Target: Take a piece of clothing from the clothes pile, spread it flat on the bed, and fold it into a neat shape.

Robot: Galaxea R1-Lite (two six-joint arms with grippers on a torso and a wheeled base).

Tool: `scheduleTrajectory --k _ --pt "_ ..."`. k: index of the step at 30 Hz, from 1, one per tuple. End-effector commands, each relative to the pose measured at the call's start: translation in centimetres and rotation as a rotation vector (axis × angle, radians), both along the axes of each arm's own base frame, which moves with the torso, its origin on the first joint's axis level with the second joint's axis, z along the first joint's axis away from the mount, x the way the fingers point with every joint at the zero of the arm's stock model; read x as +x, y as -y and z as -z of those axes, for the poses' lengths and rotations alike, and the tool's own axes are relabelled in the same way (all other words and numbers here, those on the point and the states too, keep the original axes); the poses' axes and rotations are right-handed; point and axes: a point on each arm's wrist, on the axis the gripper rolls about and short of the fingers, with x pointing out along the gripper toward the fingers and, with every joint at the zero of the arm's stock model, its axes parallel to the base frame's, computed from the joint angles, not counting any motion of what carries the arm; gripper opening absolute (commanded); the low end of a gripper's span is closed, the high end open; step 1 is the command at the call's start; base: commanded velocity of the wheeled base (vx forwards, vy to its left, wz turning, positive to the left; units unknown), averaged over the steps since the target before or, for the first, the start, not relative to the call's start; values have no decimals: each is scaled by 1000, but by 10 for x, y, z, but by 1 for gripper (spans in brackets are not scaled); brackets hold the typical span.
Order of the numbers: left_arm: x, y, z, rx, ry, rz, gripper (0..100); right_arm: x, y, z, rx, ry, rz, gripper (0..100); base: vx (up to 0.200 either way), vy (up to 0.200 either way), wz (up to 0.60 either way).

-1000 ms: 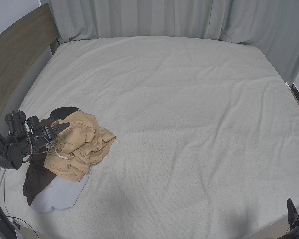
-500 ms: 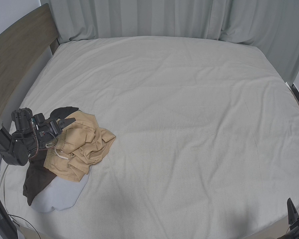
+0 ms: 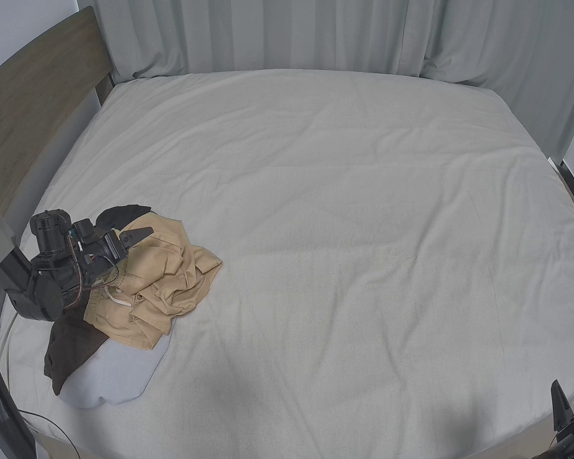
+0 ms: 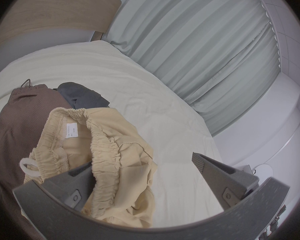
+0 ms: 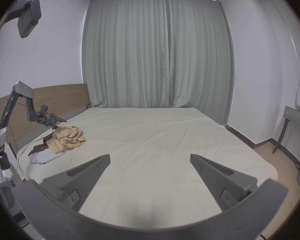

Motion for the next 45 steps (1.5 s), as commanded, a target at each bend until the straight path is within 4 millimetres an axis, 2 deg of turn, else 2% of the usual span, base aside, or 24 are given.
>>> scheduleTrajectory --k 1,12,18,28,35,45 --pt "-1 -1 5 -3 -17 2 0 0 0 5 -1 -1 -2 100 0 0 0" --pt "-8 -2 3 -3 -16 5 0 0 0 5 -1 -1 -2 100 0 0 0" --pt "-21 3 -10 -17 27 10 0 0 0 5 -1 -1 0 100 0 0 0" --pt "-52 22 -36 -44 122 78 0 0 0 5 -1 -1 0 100 0 0 0" --pt "-76 44 -51 -47 181 148 0 0 0 5 -1 -1 0 100 0 0 0" --pt "-94 64 -66 -49 228 212 0 0 0 5 -1 -1 0 100 0 0 0"
